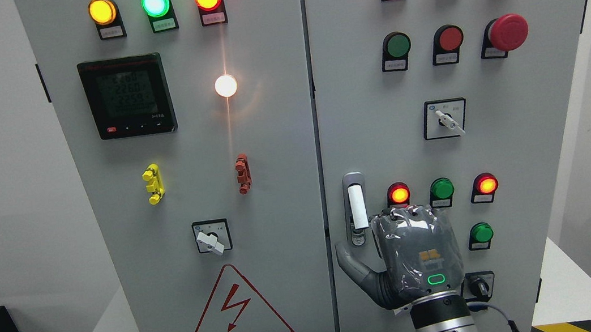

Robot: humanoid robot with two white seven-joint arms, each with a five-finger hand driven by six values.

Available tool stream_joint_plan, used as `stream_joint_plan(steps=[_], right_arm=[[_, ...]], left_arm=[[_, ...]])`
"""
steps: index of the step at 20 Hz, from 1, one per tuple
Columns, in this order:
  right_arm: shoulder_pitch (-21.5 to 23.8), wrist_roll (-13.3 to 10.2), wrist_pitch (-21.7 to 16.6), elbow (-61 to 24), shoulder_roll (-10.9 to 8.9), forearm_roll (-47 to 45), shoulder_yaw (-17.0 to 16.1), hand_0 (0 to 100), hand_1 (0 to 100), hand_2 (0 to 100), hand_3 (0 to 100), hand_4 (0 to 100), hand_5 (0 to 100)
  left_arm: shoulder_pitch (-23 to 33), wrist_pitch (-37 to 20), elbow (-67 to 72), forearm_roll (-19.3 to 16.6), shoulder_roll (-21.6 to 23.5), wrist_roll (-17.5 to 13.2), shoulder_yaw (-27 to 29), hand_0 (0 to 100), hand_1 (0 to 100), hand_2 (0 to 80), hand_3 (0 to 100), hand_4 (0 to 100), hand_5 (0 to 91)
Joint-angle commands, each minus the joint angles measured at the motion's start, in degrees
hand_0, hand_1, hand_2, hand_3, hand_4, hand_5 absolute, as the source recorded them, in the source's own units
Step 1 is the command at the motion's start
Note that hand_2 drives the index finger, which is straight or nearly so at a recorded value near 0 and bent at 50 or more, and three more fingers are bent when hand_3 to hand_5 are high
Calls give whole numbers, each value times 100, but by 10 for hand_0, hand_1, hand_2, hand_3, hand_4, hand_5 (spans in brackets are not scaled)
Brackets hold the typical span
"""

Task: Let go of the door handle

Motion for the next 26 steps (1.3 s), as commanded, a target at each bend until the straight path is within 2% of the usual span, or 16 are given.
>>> stream_joint_plan(steps=[1, 16, 19, 26], right_arm=[[-167, 0, 13, 326, 0, -2, -48, 330, 248, 975, 1000, 1000, 983], [-299, -17, 22, 405, 0, 7, -206, 402, 261, 970, 1000, 1000, 981], [-325, -9, 188, 414, 0, -2, -198, 407, 266, 970, 1000, 1000, 980], [-325, -9, 215, 405, 0, -2, -197, 434, 289, 963, 1000, 1000, 979]], left_arm=[[97, -5, 0, 2, 0, 1, 0, 120, 556, 0, 0, 0, 0], [97, -5, 0, 2, 0, 1, 0, 120, 556, 0, 0, 0, 0], [97, -5, 0, -6, 0, 1, 0, 120, 556, 0, 0, 0, 0], [97, -5, 0, -6, 0, 1, 0, 120, 556, 0, 0, 0, 0]])
